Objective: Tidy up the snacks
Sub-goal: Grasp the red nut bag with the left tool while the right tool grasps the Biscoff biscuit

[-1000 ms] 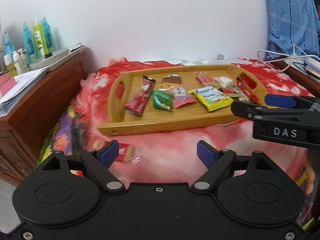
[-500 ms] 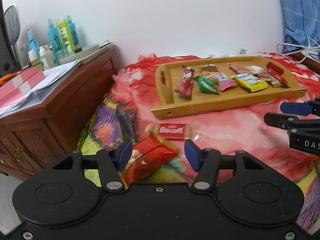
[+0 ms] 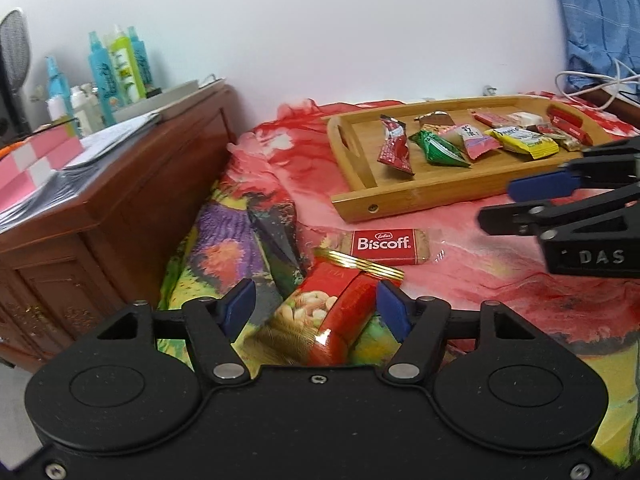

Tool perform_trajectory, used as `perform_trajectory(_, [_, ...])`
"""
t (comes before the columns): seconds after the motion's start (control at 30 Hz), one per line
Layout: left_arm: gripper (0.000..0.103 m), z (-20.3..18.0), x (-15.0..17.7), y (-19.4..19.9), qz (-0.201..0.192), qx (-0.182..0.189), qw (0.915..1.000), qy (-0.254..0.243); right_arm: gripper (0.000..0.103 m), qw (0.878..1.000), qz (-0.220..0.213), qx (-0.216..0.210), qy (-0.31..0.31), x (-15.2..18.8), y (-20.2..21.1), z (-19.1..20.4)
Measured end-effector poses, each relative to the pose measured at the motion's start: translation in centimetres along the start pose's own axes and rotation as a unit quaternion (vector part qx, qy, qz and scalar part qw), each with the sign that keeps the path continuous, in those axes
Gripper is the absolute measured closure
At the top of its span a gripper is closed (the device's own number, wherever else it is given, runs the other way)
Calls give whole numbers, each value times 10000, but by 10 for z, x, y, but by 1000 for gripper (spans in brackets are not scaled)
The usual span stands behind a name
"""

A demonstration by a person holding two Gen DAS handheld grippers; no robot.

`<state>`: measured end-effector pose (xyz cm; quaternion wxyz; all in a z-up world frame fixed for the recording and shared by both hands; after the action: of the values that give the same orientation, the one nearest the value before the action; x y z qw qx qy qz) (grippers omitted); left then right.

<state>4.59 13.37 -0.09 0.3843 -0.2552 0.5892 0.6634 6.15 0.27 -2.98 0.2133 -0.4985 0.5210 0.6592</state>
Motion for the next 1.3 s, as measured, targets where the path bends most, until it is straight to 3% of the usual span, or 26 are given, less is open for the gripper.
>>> perform_trajectory(0.13, [37,9,1,-12,198,199,9996,25,55,9995,41,-190,265,-5,-13,9])
perform_trajectory(0.3, [51,18,3,-19,395,542,9961,567,55,9975,69,-403,569,-12,-24,22])
perform_trajectory(0.63, [56,25,-6,-10,95,429,9961,770,54,9939,206,-574,917,-17,-49,37])
perform_trajectory(0.73, [56,30,-7,-11,125,405,9948,929,43,9926,263,-623,1009,-18,-56,39])
perform_trajectory(1.3, [57,38,-19,-4,-167,389,9904,1319,43,9870,529,-769,1305,-23,-76,59])
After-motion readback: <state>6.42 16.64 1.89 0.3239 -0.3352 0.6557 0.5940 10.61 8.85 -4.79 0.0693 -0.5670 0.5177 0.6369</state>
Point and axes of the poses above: each gripper's, at about its wrist camera, not at the fingertips, and y roughly against the way its jaws point, z to its left, x to its underside, the point moved 3 cm from there along -y, roughly the way its jaws point, and after that the axes turned 1 degree about x, right-handed, at the moved point
